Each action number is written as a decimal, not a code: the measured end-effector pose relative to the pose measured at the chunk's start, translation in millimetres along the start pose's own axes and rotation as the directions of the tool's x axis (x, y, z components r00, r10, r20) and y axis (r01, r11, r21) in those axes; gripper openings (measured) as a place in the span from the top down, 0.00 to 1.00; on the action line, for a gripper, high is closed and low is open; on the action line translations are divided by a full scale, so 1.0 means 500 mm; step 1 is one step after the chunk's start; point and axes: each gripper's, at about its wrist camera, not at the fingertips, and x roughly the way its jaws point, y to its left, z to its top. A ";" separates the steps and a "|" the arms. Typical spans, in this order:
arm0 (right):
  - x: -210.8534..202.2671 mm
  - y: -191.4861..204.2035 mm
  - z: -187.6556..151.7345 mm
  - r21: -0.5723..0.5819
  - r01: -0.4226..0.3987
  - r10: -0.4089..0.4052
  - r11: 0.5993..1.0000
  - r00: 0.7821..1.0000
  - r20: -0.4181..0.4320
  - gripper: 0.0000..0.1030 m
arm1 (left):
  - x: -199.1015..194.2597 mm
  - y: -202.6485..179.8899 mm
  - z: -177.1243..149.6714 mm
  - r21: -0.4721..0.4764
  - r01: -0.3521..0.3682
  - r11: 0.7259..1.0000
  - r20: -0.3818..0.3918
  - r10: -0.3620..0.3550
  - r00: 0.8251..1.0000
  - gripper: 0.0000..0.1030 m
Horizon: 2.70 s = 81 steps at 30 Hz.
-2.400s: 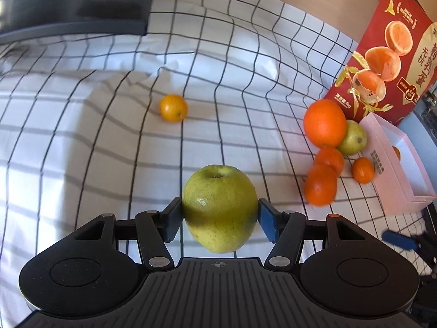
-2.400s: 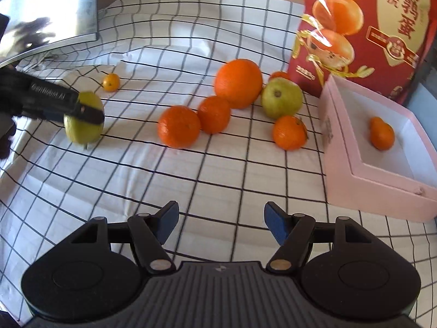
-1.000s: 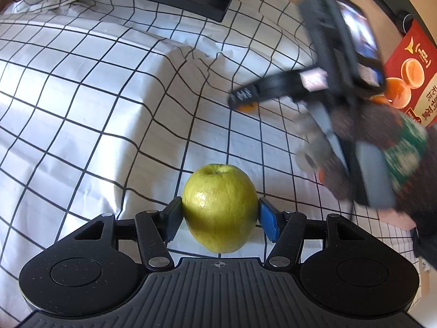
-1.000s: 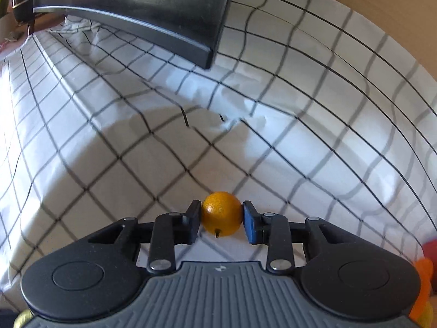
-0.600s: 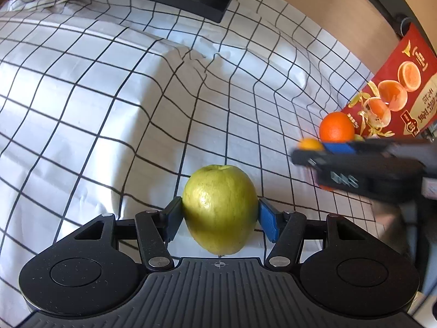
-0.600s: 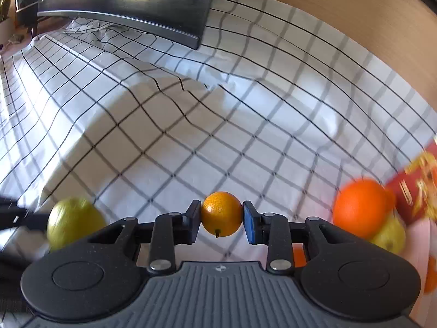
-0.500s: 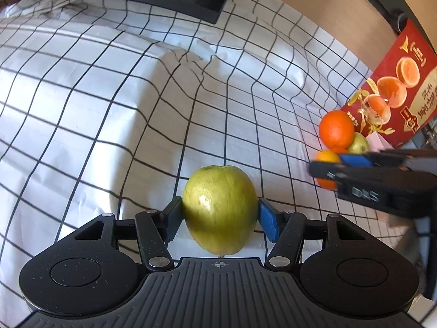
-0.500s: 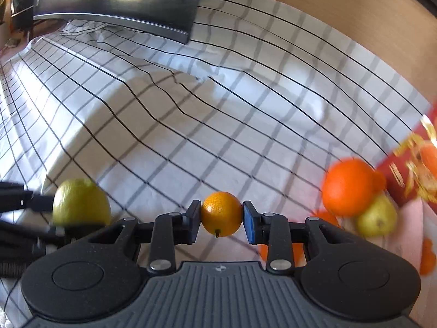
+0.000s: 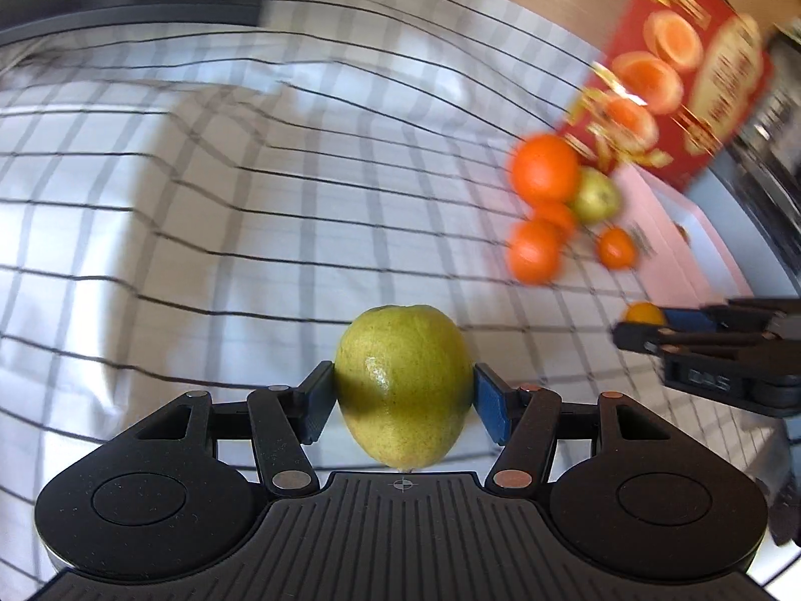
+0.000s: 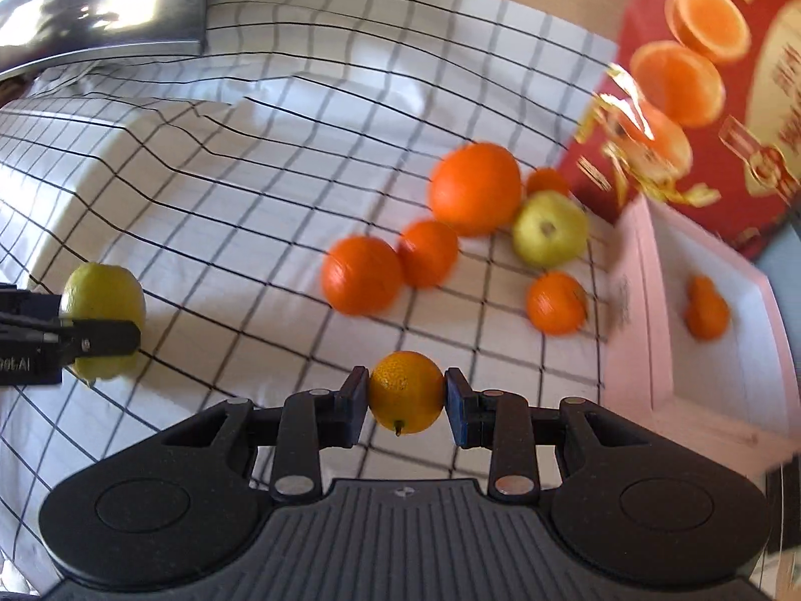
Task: Organize fruits
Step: 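Carry the small orange and the green pear toward the pink box with both grippers, then lower the pear into the box and open the left gripper while the right gripper releases the small orange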
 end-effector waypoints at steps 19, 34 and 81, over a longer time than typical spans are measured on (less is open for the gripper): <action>-0.016 -0.138 -0.154 0.210 0.099 -0.090 0.973 0.994 -0.055 0.69 | 0.062 -0.217 -0.028 0.291 0.029 0.956 -0.096 -0.001 0.995 0.37; -0.023 -0.152 -0.189 0.220 0.096 -0.093 0.971 0.995 -0.025 0.68 | 0.076 -0.226 -0.016 0.286 0.000 0.958 -0.083 0.025 0.996 0.37; -0.065 -0.288 -0.233 0.386 0.103 -0.117 0.917 0.993 0.015 0.69 | 0.089 -0.354 0.087 0.297 0.201 0.934 -0.067 -0.189 0.980 0.38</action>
